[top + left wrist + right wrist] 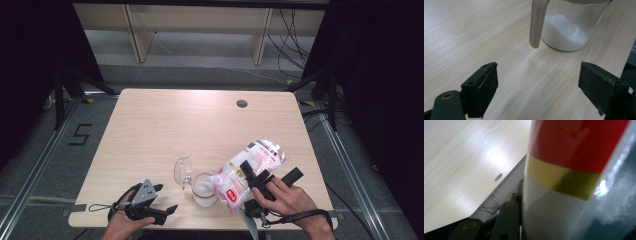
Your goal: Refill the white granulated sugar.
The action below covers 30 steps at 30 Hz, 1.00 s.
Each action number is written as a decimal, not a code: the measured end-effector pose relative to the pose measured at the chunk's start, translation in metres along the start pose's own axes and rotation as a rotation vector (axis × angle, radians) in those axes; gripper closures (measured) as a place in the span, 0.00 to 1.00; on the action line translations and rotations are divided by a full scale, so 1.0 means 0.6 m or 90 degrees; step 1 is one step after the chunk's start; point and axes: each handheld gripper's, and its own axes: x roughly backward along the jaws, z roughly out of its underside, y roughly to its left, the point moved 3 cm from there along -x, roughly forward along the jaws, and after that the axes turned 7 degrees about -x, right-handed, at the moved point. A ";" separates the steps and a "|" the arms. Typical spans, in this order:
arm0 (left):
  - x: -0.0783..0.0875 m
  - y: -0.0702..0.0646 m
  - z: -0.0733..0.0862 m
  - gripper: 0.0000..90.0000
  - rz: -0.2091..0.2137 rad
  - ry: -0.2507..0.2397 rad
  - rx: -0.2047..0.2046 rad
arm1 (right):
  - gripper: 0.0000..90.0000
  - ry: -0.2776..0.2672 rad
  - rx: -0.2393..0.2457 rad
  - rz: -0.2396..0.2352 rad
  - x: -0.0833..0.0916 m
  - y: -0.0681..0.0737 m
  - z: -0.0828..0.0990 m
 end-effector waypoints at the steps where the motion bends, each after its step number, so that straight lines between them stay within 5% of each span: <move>1: -0.001 -0.001 0.000 0.18 0.000 -0.004 0.004 | 0.78 0.002 0.005 -0.004 0.001 -0.001 0.000; 30: 0.001 0.000 -0.001 0.18 0.000 -0.004 -0.002 | 0.79 0.003 0.020 -0.008 -0.003 -0.005 -0.007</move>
